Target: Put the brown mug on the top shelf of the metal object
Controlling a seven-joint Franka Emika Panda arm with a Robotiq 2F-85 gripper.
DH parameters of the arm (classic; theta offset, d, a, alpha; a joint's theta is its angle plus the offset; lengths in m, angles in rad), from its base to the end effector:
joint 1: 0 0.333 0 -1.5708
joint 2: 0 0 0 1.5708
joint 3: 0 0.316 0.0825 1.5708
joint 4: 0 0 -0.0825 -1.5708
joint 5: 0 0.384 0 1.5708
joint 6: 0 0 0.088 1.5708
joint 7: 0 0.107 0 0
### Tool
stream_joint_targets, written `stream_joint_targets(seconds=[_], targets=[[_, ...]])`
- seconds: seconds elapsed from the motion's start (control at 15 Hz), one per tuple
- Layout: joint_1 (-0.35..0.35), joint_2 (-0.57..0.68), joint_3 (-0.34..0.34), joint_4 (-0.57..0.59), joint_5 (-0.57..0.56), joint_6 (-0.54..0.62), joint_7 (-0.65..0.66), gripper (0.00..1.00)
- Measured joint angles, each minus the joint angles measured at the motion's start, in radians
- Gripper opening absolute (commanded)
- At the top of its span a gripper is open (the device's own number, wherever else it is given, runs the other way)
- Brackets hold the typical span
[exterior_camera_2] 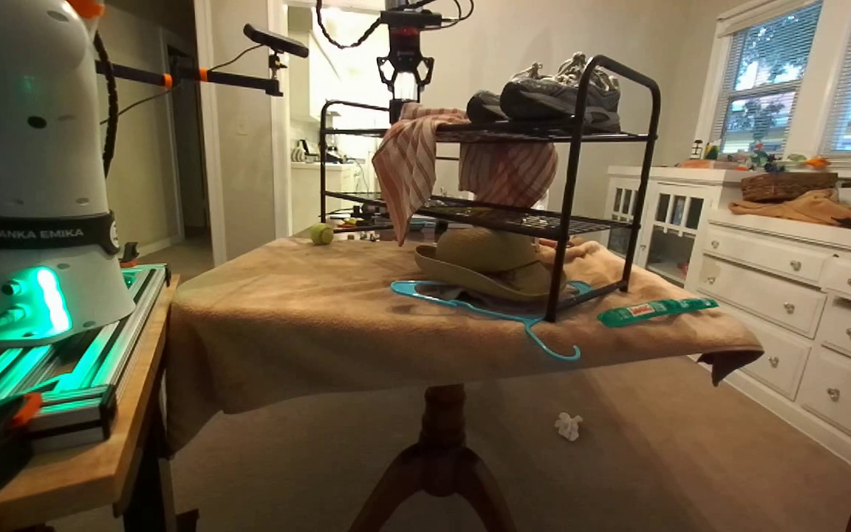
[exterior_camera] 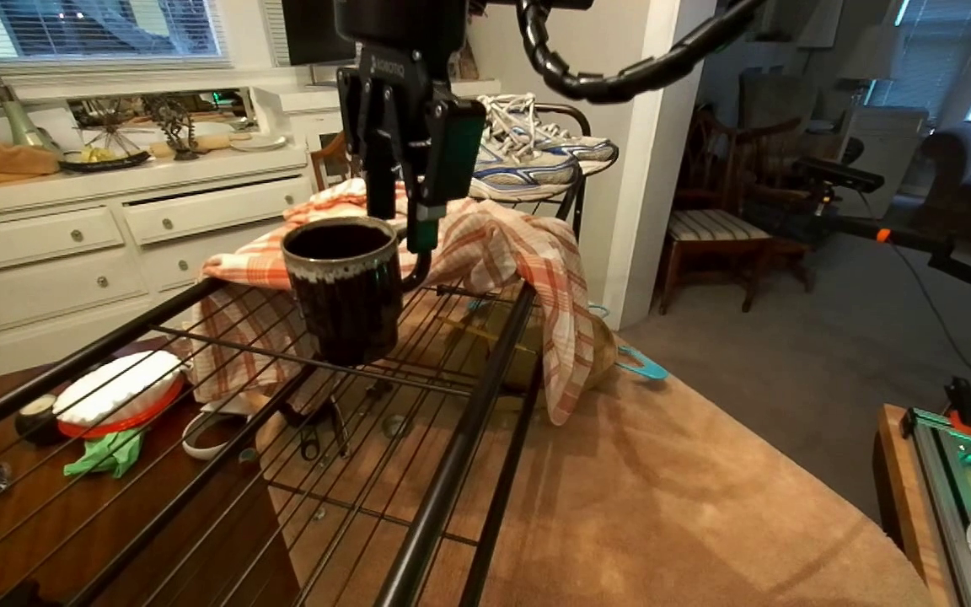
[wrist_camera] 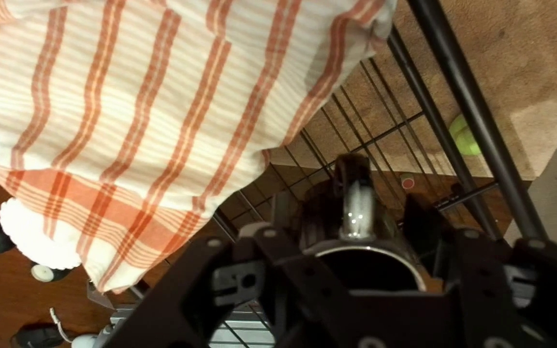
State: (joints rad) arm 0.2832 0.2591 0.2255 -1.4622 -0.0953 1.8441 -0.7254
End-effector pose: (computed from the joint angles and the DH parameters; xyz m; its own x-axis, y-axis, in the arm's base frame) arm 0.5812 0.2958 0.5496 0.3174 0.9456 0.0718 0.9393 -0.3239 0.1131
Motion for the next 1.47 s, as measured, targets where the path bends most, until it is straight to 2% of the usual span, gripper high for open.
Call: stream_joint_targets(seconds=[0.07,0.33,0.47,0.93,1.13,1.47], targets=[[0.0,-0.002,0.001,0.002,0.0,-0.001,0.0,0.99],[-0.003,-0.035,0.001,-0.01,0.003,0.012,0.0,1.0],[-0.014,-0.085,0.0,-0.058,0.024,0.069,-0.001,1.0],[-0.064,-0.388,-0.018,-0.383,0.242,0.325,-0.016,1.0],[-0.054,-0.523,-0.057,-0.535,0.383,0.346,-0.089,1.0],[-0.007,-0.766,-0.18,-0.813,0.501,0.344,-0.247,1.0]])
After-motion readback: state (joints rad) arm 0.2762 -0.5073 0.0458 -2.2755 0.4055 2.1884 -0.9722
